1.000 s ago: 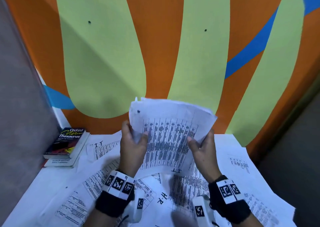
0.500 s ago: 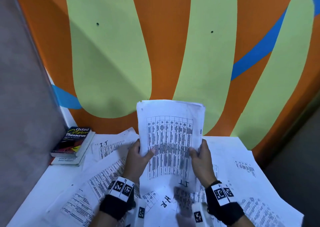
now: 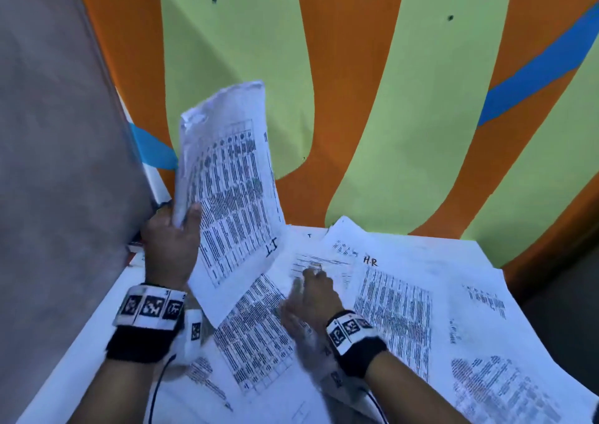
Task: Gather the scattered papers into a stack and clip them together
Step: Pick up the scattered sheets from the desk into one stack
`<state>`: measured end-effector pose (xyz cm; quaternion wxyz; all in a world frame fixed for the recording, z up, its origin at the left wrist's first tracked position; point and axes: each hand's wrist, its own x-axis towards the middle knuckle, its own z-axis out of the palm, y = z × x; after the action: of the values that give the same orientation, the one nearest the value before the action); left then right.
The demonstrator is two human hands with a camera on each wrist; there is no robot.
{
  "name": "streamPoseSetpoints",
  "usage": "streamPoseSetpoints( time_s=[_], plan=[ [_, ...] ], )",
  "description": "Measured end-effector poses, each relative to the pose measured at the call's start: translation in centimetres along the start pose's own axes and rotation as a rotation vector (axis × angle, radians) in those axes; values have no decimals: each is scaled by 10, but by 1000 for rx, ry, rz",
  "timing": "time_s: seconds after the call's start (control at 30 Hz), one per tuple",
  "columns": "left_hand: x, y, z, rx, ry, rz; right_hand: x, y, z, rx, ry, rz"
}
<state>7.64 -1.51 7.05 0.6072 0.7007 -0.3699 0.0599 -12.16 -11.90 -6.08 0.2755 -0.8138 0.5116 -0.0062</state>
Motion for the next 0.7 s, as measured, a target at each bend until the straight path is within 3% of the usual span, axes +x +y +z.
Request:
streamPoseSetpoints(
  time_s=[0.13,0.33,0.47,0.57,0.7],
  plan=[
    [-3,-11,-14,5,63,-22,11,-14,30,-178,-2,73],
    [-7,-31,-25,23,124,-99,1,-1,1,81,121,-6],
    [2,-38,-30,23,172,-65,-32,55,-53,389,320,225],
    [5,-46,-27,37,143,-90,-67,115,-85,448,449,438],
    [2,-53,-17,-3,108,-80,-77,176,-83,302,365,690]
  ],
)
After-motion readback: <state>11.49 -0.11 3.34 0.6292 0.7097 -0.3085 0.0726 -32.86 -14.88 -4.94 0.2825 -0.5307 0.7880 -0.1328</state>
